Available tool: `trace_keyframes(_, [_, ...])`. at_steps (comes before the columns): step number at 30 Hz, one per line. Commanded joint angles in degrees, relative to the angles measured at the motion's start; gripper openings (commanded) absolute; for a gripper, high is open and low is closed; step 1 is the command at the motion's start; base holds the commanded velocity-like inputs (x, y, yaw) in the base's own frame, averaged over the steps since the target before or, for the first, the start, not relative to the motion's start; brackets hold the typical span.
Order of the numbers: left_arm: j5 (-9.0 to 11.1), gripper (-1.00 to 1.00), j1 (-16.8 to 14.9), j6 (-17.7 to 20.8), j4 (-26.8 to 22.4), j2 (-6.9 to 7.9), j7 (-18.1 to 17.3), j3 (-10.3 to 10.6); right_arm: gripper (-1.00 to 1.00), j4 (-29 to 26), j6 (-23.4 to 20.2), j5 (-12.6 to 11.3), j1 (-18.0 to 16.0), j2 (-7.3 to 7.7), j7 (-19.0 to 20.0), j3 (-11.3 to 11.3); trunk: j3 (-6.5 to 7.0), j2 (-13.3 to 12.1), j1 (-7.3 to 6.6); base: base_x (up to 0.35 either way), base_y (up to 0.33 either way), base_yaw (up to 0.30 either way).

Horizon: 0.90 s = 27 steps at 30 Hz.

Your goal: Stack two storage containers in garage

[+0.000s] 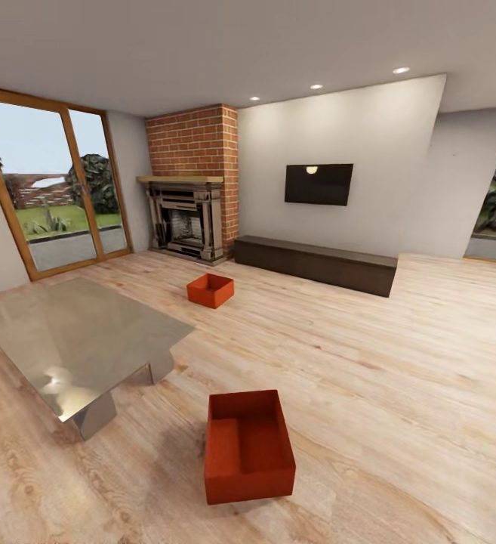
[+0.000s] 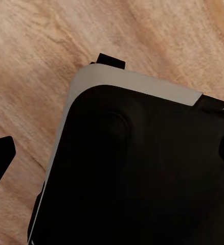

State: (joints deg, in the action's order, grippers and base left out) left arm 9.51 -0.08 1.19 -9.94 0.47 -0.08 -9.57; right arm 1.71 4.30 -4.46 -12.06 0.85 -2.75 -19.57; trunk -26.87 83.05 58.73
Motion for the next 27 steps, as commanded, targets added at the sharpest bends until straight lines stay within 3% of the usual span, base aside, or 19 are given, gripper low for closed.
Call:
trace_keyframes(1, [0.6, 1.00, 0.0, 0.1, -0.1, -0.01, 0.0, 0.0, 1.00, 0.2, 0.4, -0.5, -0.1, -0.01, -0.1, -0.5, -0.06, 0.0, 0.00, 0.000, 0.000, 0.004])
trace_keyframes(27, [0.6, 1.00, 0.0, 0.1, 0.1, -0.03, 0.0, 0.1, 1.00, 0.2, 0.4, -0.5, -0.1, 0.03, -0.1, -0.5, -0.06, 0.0, 0.00, 0.295, 0.000, 0.000])
